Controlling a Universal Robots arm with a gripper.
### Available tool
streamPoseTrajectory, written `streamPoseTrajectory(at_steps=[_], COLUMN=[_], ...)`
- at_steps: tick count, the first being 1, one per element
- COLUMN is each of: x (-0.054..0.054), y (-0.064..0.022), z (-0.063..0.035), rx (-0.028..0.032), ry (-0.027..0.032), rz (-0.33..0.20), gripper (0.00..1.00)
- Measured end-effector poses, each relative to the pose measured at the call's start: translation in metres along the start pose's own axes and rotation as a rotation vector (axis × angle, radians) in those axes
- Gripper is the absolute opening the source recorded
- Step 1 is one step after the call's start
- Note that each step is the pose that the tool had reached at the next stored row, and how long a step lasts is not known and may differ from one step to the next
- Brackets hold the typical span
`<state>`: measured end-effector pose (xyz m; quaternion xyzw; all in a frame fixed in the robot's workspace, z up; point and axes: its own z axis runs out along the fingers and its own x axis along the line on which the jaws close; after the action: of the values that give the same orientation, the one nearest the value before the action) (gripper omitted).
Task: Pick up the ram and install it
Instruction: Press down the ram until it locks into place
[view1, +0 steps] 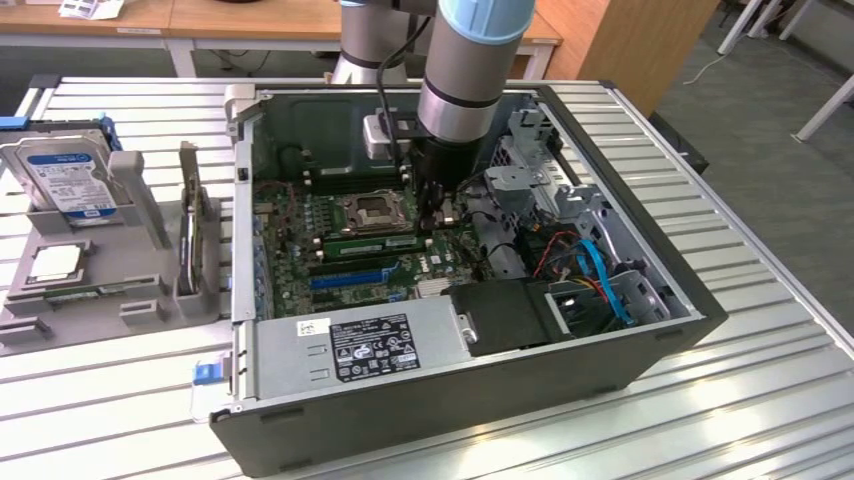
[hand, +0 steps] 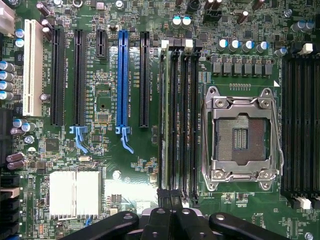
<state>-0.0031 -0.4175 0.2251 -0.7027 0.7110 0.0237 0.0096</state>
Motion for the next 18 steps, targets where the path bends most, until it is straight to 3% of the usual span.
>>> streamPoseTrajectory(at_steps=[18], x=[0.0], y=[-0.0001], z=[0.0018], rx=[0.0003], ry=[-0.0015], rz=[0.0], gripper=[0.1])
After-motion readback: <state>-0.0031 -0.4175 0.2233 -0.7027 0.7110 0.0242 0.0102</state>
